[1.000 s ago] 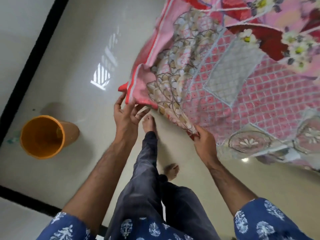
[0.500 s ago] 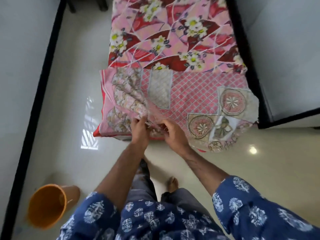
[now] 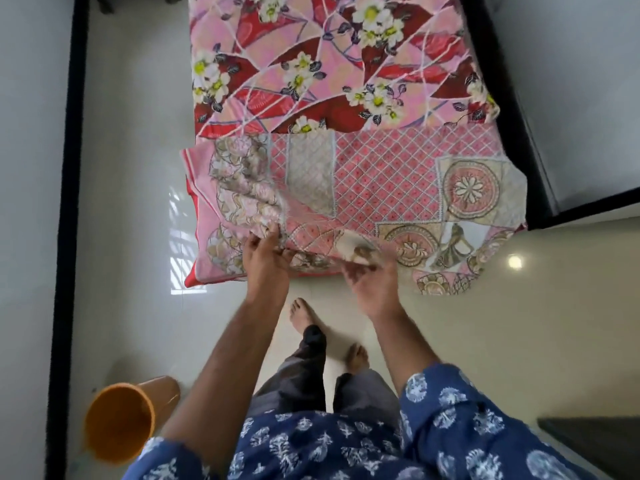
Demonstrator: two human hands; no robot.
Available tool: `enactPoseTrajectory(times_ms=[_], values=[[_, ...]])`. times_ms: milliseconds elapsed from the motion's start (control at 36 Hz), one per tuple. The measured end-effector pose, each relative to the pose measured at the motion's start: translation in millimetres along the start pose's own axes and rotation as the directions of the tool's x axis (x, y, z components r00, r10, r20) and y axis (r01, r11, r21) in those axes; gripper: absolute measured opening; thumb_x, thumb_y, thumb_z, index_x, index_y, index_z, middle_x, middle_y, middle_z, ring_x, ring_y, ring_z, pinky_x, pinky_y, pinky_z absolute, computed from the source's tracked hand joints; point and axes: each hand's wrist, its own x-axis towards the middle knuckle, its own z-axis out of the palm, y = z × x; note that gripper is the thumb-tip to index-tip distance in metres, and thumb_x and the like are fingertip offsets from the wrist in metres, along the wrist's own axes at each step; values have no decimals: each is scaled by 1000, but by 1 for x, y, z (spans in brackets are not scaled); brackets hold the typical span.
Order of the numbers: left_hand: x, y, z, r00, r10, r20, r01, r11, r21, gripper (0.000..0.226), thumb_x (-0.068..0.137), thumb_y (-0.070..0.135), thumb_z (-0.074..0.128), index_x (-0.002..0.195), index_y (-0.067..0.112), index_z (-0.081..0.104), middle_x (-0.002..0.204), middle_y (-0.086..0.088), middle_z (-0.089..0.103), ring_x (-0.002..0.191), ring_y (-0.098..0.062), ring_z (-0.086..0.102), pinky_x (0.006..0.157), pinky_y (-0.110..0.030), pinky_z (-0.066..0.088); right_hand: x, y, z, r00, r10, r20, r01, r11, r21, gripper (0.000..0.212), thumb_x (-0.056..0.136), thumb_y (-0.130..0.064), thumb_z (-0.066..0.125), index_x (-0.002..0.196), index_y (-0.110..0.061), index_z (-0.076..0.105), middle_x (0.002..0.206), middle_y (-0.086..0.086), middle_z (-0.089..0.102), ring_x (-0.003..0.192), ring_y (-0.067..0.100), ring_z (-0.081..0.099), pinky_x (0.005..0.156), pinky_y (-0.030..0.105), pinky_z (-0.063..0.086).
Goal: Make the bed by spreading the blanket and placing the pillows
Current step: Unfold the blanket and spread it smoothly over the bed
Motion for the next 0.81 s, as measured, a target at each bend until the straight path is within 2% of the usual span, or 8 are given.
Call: enactPoseTrajectory(times_ms=[111, 222, 278, 417, 500, 611, 722, 806], values=[[13, 11, 2, 999, -48, -1, 48, 998, -39, 8, 96, 5, 61, 96, 9, 55, 73, -1, 60, 55, -12, 60, 51, -23, 51, 15, -39, 12, 954, -87, -286, 122, 987, 105, 32, 92, -37, 68, 108, -10, 64, 83, 8, 74, 66, 21, 71, 54, 27, 58], [21, 16, 7, 999, -53, 4, 54, 992, -118, 10, 100, 8, 56, 92, 14, 58, 67, 2, 56, 49, -8, 56, 50, -21, 50, 30, -75, 10, 893, -100, -439, 143, 988, 65, 27, 94, -18, 71, 118, -8, 66, 95, 7, 71, 70, 18, 70, 60, 25, 58], [21, 17, 14, 998, -53, 16, 55, 986, -160, 11, 100, 6, 54, 92, 13, 58, 64, 3, 56, 48, -6, 57, 50, -21, 51, 32, -89, 15, 895, -94, -436, 134, 989, 62, 29, 95, -9, 68, 124, -6, 67, 96, 8, 73, 67, 18, 74, 59, 25, 60], [13, 15, 25, 997, -64, 36, 68, 986, -151, 32, 101, 17, 58, 71, 19, 71, 49, 9, 53, 44, -2, 53, 57, -20, 50, 33, -106, 23, 909, -68, -411, 172, 960, 223, 9, 97, -11, 66, 91, -5, 65, 74, 7, 69, 54, 16, 68, 45, 23, 55], [5, 14, 21, 994, -99, 54, 108, 975, -196, 17, 97, 27, 64, 88, 15, 73, 69, 2, 68, 62, -8, 67, 58, -20, 56, 29, -112, 5, 935, -78, -347, 178, 947, 266, 15, 99, -19, 64, 96, -5, 68, 66, 7, 73, 52, 15, 71, 46, 25, 57], [-16, -2, 10, 993, -96, 67, 108, 971, -215, 25, 92, 30, 68, 110, 12, 68, 99, -7, 74, 85, -18, 72, 83, -29, 60, 9, -131, -20, 927, -94, -364, 153, 978, 138, 20, 103, -25, 58, 88, -13, 64, 55, -1, 68, 43, 8, 64, 36, 17, 46], [-56, -43, 3, 982, -178, 57, 186, 952, -244, 26, 99, 30, 59, 115, 10, 59, 91, -7, 65, 64, -12, 67, 49, -18, 55, -26, -147, -43, 938, -167, -305, 207, 973, 103, 7, 100, -14, 61, 96, -10, 64, 66, 3, 73, 56, 13, 72, 51, 24, 58], [-83, -80, 9, 988, -154, 33, 157, 968, -197, 16, 93, 25, 64, 97, 10, 63, 72, -3, 64, 59, -11, 62, 56, -23, 57, -59, -150, -56, 974, -135, -183, 150, 986, 70, 5, 97, -12, 64, 98, -8, 66, 76, 5, 75, 64, 15, 74, 57, 25, 61]])
